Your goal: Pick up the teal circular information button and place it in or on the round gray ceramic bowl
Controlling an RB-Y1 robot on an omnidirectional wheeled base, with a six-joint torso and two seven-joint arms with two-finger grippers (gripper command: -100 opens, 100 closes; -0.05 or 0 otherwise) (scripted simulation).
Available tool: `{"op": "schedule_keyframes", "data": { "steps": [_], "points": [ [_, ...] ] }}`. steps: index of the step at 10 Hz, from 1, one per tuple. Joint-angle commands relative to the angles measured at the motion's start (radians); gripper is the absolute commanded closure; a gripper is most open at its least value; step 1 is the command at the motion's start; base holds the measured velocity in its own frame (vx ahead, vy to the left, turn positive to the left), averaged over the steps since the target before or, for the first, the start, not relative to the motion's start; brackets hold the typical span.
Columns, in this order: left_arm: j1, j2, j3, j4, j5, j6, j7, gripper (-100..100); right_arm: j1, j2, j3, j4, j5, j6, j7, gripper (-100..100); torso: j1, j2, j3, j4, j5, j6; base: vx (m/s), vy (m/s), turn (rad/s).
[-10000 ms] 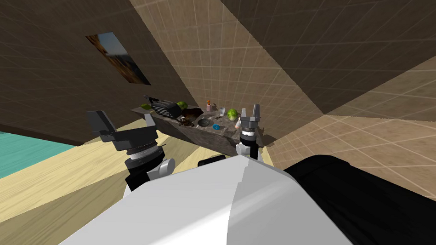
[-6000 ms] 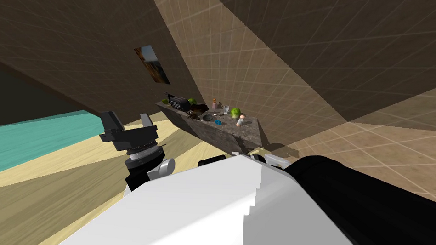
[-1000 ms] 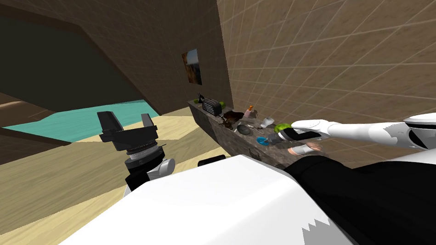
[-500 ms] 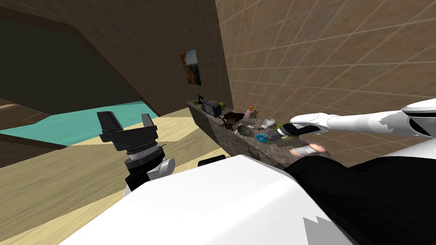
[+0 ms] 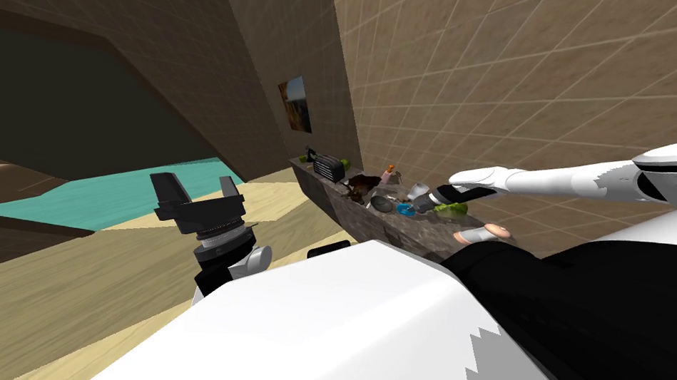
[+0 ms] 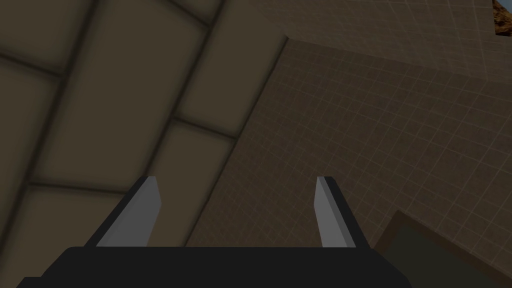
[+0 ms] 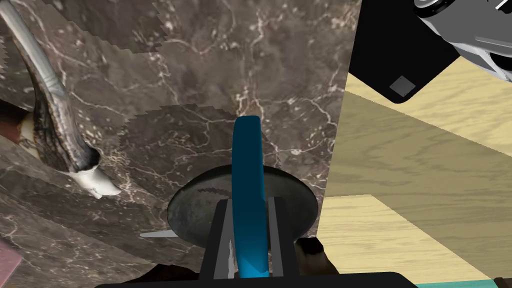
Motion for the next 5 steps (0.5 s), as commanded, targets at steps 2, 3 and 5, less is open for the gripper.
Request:
{"op": "schedule_keyframes", "data": {
  "steps": [2,3,5],
  "points": [
    [0.000,0.000,0.000,0.000,0.000,0.000,0.000,0,-0.010,-0.036,-0.009,-0.001,-0.013,-0.020,-0.021,100,0.000,0.000,0.000,0.000,0.000,0.000,0.056,0.029,-0.023],
    [0.000,0.000,0.000,0.000,0.000,0.000,0.000,0,-0.015,-0.055,-0.015,-0.002,-0.020,-0.029,-0.032,100,-0.001,0.001,0.000,0.000,0.000,0.001,0.040,0.013,-0.018],
    [0.000,0.000,0.000,0.000,0.000,0.000,0.000,0,-0.020,-0.081,-0.024,-0.003,-0.028,-0.042,-0.046,100,0.000,0.000,0.000,0.000,0.001,0.001,0.060,0.025,-0.036]
  ]
}}
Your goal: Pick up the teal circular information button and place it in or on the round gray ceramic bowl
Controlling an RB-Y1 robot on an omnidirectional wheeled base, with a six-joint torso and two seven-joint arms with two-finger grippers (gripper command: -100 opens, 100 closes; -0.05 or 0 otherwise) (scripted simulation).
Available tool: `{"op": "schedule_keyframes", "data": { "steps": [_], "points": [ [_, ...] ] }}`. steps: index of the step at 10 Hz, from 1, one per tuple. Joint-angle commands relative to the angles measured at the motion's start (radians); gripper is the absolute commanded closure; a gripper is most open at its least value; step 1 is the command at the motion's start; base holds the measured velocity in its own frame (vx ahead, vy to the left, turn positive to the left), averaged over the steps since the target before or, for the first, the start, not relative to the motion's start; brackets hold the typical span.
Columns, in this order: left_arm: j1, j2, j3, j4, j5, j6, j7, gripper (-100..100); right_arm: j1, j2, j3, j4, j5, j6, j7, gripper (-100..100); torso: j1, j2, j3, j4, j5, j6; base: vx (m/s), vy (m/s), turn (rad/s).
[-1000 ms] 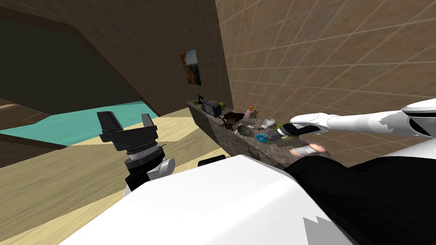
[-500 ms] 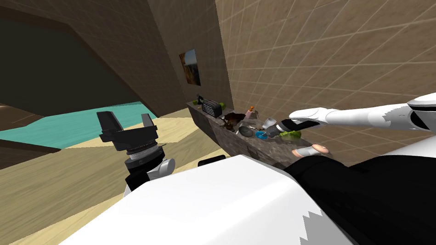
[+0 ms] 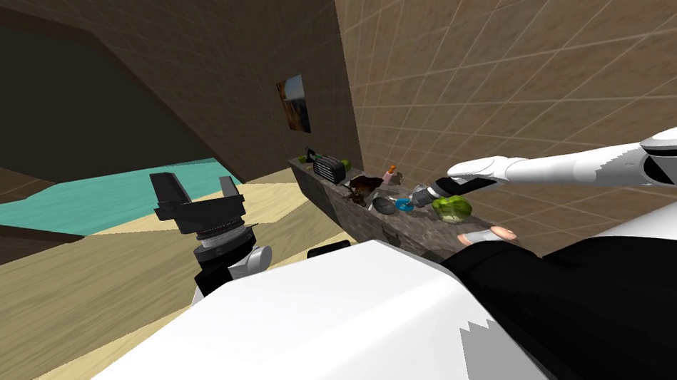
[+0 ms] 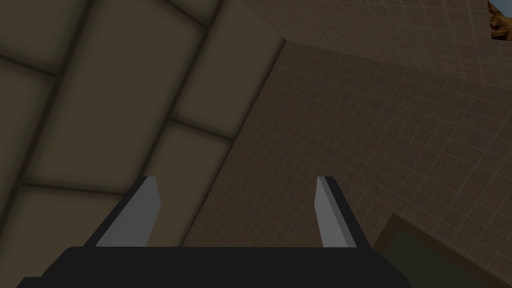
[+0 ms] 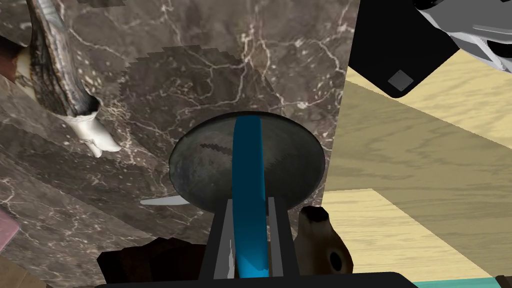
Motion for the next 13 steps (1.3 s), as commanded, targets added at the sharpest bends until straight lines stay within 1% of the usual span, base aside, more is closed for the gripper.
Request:
{"op": "schedule_keyframes", "data": {
  "steps": [1,4,5,6,9,10,11,13],
  "points": [
    [0.000,0.000,0.000,0.000,0.000,0.000,0.000,0,0.025,0.002,-0.036,0.005,0.011,-0.006,-0.012,100,0.000,0.000,0.000,0.000,0.000,0.000,0.022,0.008,0.004],
    [0.000,0.000,0.000,0.000,0.000,0.000,0.000,0,0.011,-0.062,-0.057,0.001,-0.009,-0.037,-0.047,100,0.000,0.001,0.001,0.001,0.000,0.000,0.051,0.018,-0.038],
    [0.000,0.000,0.000,0.000,0.000,0.000,0.000,0,0.011,-0.062,-0.057,0.001,-0.009,-0.037,-0.047,100,0.001,0.000,0.000,0.000,0.000,-0.001,0.048,0.025,-0.002],
    [0.000,0.000,0.000,0.000,0.000,0.000,0.000,0,0.009,-0.073,-0.061,0.001,-0.013,-0.042,-0.053,100,0.000,0.000,0.000,0.000,0.000,-0.001,0.027,0.024,-0.012],
    [0.000,0.000,0.000,0.000,0.000,0.000,0.000,0,-0.007,-0.133,-0.082,0.000,-0.035,-0.072,-0.087,100,0.001,0.000,0.000,0.000,0.000,-0.001,0.060,0.032,-0.040],
    [0.000,0.000,0.000,0.000,0.000,0.000,0.000,0,0.014,-0.120,-0.092,-0.001,-0.030,-0.060,-0.079,100,0.001,-0.001,0.000,0.000,0.001,-0.001,0.032,0.017,0.001],
    [0.000,0.000,0.000,0.000,0.000,0.000,0.000,0,0.012,-0.122,-0.093,-0.001,-0.031,-0.062,-0.081,-100,0.000,0.001,0.001,0.000,0.000,0.000,0.006,0.004,0.004],
    [0.000,0.000,0.000,0.000,0.000,0.000,0.000,0,0.012,-0.122,-0.093,-0.001,-0.031,-0.061,-0.081,-100,-0.002,0.004,0.002,0.001,-0.001,0.000,0.000,0.000,0.000]
  ]
}}
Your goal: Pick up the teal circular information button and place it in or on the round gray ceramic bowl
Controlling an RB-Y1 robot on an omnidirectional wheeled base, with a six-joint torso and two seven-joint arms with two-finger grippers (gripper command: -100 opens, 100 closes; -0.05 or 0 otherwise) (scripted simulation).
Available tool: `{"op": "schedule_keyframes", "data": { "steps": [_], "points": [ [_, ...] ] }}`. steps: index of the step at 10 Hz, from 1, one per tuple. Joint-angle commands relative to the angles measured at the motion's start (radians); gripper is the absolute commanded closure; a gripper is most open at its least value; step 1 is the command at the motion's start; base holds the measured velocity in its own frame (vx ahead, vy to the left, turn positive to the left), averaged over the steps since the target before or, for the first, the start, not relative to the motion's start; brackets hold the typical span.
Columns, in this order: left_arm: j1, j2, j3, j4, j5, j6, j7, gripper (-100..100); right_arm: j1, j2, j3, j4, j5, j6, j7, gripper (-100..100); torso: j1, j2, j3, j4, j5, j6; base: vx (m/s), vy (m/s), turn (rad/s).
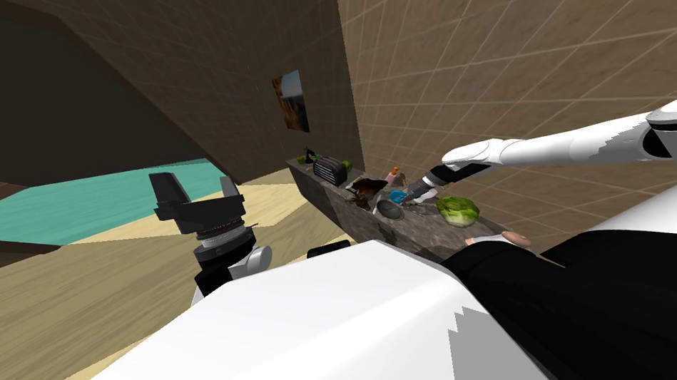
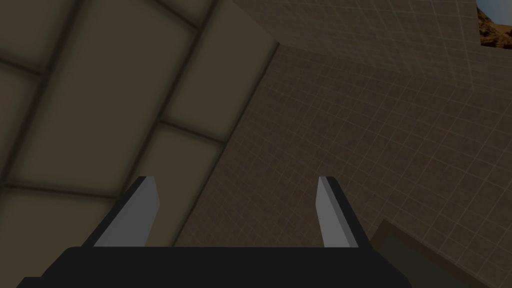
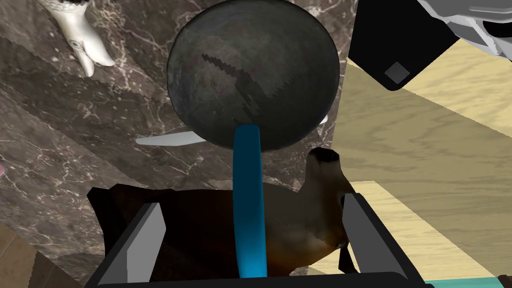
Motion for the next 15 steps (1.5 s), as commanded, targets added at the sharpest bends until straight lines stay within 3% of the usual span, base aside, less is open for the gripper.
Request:
{"op": "schedule_keyframes", "data": {
  "steps": [1,2,3,4,8,10,11,15],
  "points": [
    [0.000,0.000,0.000,0.000,0.000,0.000,0.000,0,0.000,0.000,0.000,0.000,0.000,0.000,0.000,-100,0.000,0.000,0.000,0.000,0.000,0.000,0.000,0.000,0.000],
    [0.000,0.000,0.000,0.000,0.000,0.000,0.000,0,0.000,0.000,0.000,0.000,0.000,0.000,0.000,-100,0.000,0.000,0.000,0.000,0.000,0.000,0.000,0.000,0.000],
    [0.000,0.000,0.000,0.000,0.000,0.000,0.000,0,0.000,0.000,0.000,0.000,0.000,0.000,0.000,0,0.000,0.000,0.000,0.000,0.000,0.000,0.000,0.000,0.000],
    [0.000,0.000,0.000,0.000,0.000,0.000,0.000,0,-0.019,-0.038,-0.010,0.000,-0.014,-0.029,-0.019,-100,0.000,0.000,0.000,0.000,0.000,0.000,-0.006,-0.028,-0.102],
    [0.000,0.000,0.000,0.000,0.000,0.000,0.000,0,-0.057,-0.113,-0.031,0.001,-0.042,-0.086,-0.058,-100,-0.003,0.001,0.001,0.000,-0.001,0.000,-0.007,-0.043,-0.072],
    [0.000,0.000,0.000,0.000,0.000,0.000,0.000,0,-0.049,-0.114,-0.038,0.009,-0.044,-0.089,-0.055,-100,-0.002,0.000,0.000,0.000,0.000,0.000,0.003,-0.024,-0.029],
    [0.000,0.000,0.000,0.000,0.000,0.000,0.000,0,-0.047,-0.116,-0.041,0.011,-0.046,-0.093,-0.057,0,-0.001,0.000,0.000,0.000,-0.001,0.000,0.000,0.000,0.000],
    [0.000,0.000,0.000,0.000,0.000,0.000,0.000,0,-0.048,-0.116,-0.041,0.011,-0.046,-0.093,-0.057,0,0.000,0.000,0.000,0.000,0.000,0.000,0.000,0.000,0.000]
  ]
}}
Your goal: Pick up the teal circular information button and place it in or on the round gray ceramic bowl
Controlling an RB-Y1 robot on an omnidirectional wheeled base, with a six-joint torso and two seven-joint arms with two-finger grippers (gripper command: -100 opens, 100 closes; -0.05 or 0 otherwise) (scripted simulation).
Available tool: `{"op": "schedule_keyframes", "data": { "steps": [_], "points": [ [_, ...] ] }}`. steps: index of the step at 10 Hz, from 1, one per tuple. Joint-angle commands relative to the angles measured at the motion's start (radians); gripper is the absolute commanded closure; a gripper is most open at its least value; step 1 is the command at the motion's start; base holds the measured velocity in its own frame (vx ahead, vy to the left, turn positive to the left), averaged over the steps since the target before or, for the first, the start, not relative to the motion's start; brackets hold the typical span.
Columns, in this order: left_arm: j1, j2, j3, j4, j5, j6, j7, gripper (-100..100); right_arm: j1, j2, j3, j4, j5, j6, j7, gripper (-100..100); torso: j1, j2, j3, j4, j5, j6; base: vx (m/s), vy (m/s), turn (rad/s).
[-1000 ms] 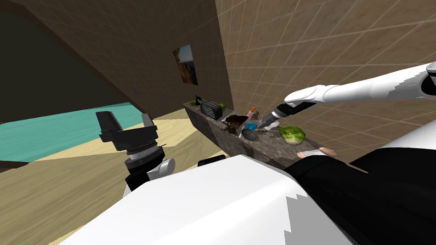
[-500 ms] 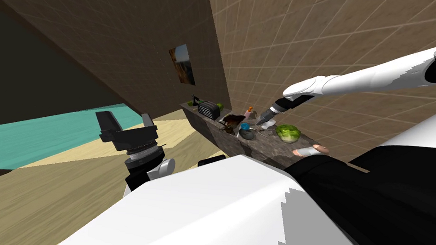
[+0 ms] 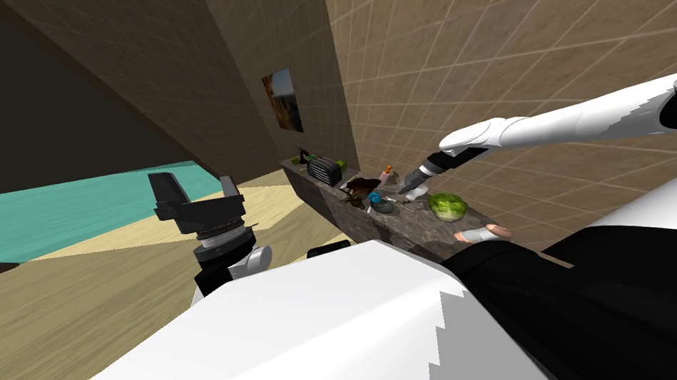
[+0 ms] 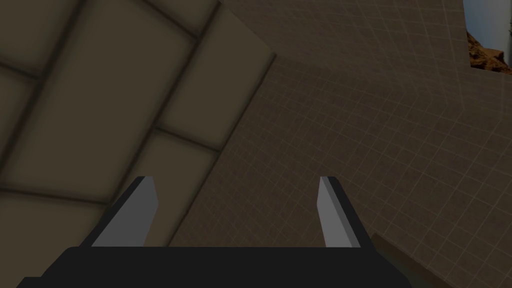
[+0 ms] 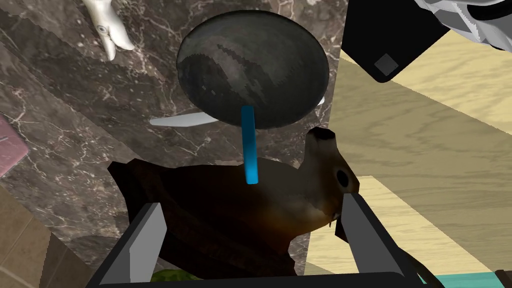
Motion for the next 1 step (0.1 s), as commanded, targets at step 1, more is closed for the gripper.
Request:
{"op": "schedule_keyframes", "data": {
  "steps": [1],
  "points": [
    [0.000,0.000,0.000,0.000,0.000,0.000,0.000,0,0.000,0.000,0.000,0.000,0.000,0.000,0.000,0,0.000,0.000,0.000,0.000,0.000,0.000,0.000,0.000,0.000]
  ]
}}
